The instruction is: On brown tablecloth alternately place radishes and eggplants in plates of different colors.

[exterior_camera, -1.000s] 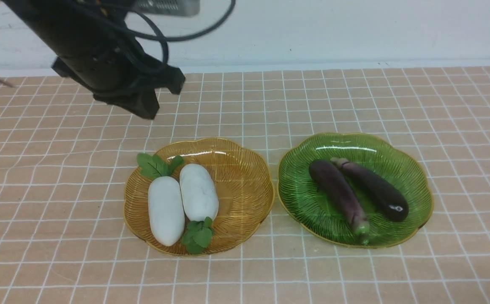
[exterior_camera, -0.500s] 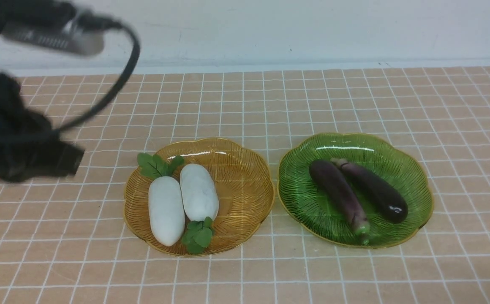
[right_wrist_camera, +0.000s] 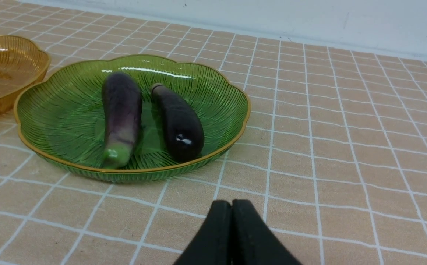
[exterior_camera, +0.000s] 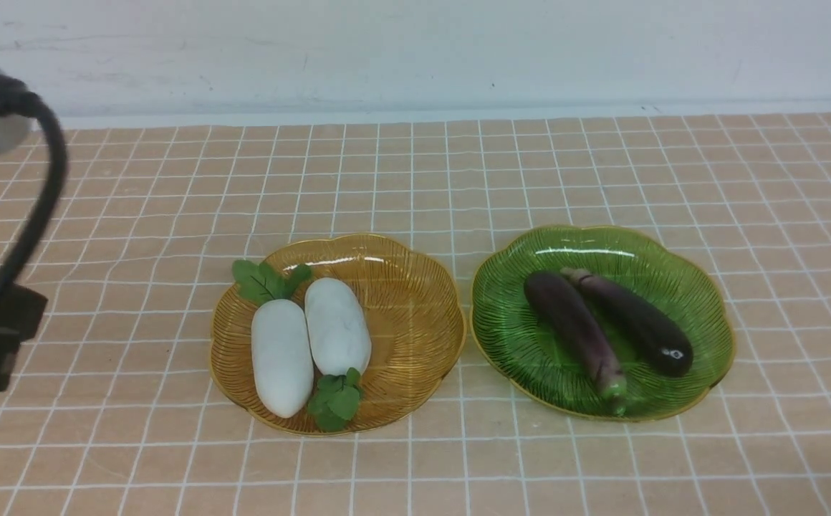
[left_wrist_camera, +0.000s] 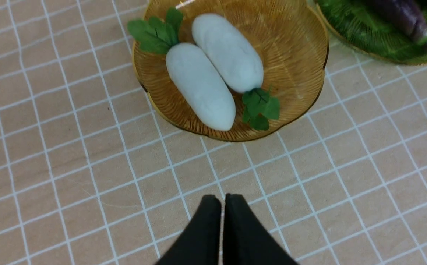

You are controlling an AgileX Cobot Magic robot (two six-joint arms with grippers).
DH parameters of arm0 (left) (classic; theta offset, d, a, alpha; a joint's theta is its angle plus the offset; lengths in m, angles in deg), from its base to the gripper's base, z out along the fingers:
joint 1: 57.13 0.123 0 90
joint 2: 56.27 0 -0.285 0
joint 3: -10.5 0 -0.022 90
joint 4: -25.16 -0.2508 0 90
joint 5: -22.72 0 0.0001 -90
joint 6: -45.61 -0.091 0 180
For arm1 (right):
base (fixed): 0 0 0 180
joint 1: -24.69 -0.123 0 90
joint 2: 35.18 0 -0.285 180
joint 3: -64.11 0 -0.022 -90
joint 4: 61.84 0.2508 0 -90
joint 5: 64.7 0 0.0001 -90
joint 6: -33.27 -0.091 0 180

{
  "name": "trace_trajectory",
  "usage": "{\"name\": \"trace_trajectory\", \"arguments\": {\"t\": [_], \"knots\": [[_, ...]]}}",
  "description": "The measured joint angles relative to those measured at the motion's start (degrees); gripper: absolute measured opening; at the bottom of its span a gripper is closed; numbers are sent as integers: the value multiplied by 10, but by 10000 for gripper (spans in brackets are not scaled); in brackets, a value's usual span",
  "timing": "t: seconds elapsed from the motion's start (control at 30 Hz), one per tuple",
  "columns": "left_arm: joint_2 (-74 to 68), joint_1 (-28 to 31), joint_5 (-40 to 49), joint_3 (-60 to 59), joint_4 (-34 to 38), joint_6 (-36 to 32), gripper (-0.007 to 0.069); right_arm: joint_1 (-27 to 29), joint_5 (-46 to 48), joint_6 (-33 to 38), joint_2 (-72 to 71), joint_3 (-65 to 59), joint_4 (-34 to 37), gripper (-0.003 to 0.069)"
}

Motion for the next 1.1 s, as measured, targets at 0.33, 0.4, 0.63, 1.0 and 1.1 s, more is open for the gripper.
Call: {"name": "trace_trajectory", "arguments": {"t": [0.33,0.4,0.63,1.0,1.1], "knots": [[127,0,15,-22,-28,10,-4,30,0,0,0,0,0,-15],[190,0,1,-62,-40,17,-4,30,0,0,0,0,0,-15],[345,0,-228,-282,-61,79,-4,30,0,0,0,0,0,-15],[393,0,-431,-562,-96,89,-4,30,0,-2,0,0,0,-17],[393,2,-484,-607,-120,101,-4,30,0,-2,0,0,0,-17]]}}
